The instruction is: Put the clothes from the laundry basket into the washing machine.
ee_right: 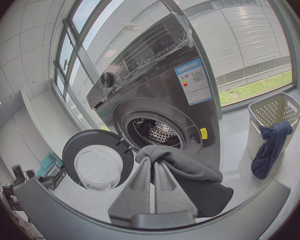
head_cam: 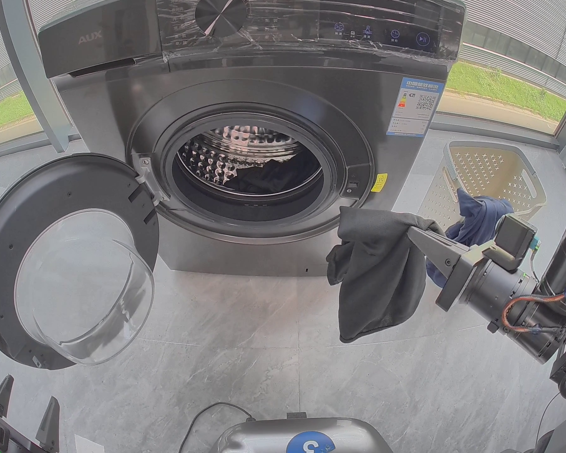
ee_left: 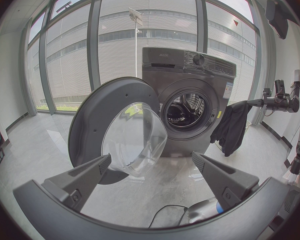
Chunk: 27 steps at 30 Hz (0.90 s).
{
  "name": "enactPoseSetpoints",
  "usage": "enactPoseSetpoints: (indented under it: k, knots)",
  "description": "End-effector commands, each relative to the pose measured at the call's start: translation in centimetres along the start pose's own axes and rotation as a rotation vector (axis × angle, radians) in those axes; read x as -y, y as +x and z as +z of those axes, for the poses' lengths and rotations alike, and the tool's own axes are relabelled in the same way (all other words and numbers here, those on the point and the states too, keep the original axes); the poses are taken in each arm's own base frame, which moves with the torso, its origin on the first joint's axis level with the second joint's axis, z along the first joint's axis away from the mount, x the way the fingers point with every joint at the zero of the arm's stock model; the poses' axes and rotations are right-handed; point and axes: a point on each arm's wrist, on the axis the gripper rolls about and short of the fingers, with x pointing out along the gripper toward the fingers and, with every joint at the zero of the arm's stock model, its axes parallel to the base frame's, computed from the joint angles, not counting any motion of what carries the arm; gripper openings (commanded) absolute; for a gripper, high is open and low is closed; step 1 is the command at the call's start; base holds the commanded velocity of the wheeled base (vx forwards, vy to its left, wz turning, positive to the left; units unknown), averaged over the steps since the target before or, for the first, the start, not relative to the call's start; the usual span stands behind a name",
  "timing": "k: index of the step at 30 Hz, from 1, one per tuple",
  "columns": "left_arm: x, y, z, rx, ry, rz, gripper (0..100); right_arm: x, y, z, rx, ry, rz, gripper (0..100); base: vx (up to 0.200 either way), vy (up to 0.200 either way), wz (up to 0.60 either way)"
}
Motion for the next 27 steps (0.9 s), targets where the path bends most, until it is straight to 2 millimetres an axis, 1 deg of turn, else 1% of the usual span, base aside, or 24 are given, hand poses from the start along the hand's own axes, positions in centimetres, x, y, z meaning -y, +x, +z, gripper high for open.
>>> enactPoseSetpoints:
  k: [1, 7, 16, 24, 27]
  knots:
    - [-0.02, -0.01, -0.48, 0.000, 0.000, 0.000, 100, 0.01, 0.00, -0.10, -0.004, 0.000, 0.000, 0, 0.000, 0.000, 0.00]
    - [-0.02, -0.01, -0.48, 0.000, 0.000, 0.000, 100, 0.00, 0.00, -0.18, -0.007, 0.000, 0.001, 0, 0.000, 0.000, 0.00]
    - [-0.02, -0.01, -0.48, 0.000, 0.000, 0.002, 100, 0.04, -0.02, -0.21, -0.008, -0.001, -0.001, 0, 0.000, 0.200, 0.00]
    - [-0.02, -0.01, -0.48, 0.000, 0.000, 0.000, 100, 0.04, -0.02, -0.21, -0.009, -0.001, 0.000, 0, 0.000, 0.000, 0.00]
    - [-0.02, -0.01, -0.48, 0.000, 0.000, 0.000, 100, 0.01, 0.00, -0.25, -0.010, -0.001, 0.001, 0, -0.200, 0.000, 0.00]
